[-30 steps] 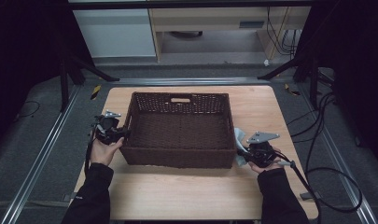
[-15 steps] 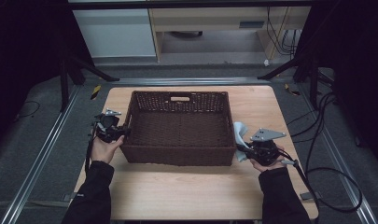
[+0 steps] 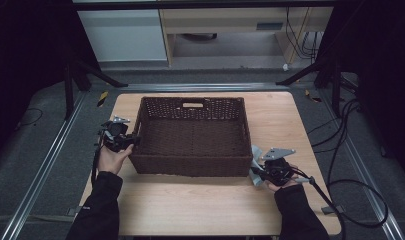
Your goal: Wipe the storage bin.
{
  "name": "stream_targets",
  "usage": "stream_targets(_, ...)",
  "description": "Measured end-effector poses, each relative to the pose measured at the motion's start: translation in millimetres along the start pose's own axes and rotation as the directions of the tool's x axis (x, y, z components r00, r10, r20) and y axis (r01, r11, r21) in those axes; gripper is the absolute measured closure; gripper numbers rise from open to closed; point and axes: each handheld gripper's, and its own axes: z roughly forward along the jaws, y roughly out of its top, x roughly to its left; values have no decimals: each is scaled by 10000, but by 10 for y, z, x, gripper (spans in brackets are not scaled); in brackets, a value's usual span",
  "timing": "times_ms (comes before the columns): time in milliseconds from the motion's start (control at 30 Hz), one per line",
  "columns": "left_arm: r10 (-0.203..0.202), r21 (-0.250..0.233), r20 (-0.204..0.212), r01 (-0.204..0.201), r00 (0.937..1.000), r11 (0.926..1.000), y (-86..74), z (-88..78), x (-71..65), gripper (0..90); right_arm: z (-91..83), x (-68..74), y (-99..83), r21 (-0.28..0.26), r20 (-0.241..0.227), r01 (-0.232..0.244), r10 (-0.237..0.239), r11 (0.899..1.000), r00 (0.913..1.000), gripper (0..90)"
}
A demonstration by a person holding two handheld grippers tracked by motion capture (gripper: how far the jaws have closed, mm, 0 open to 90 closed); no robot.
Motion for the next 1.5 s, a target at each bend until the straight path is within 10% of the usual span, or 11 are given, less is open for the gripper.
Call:
stream_targets(133, -10, -5, 15, 10, 10000, 10000, 0, 1, 2, 708, 21, 12, -16, 187, -26, 41, -41, 9998, 10000, 832)
stream_targets(433, -24, -19, 34, 24, 10000, 10000, -3, 0, 3, 707, -397, 69, 206, -1404, 476, 552, -490, 9886, 9977, 832)
stream_targets(833, -34, -17, 42, 34, 10000, 10000, -5, -1, 4, 707, -160, 112, -29, -170, 139, 234, -232, 9996, 9996, 832)
stream_targets(1167, -31, -16, 47, 31, 10000, 10000, -5, -1, 4, 707, -575, 195, 204, -1576, 530, 580, -503, 9858, 9973, 832)
stream_targets(1500, -28, -20, 49, 28, 10000, 10000, -6, -2, 3, 706, -284, 239, -25, -320, 231, 270, -263, 9991, 9994, 832)
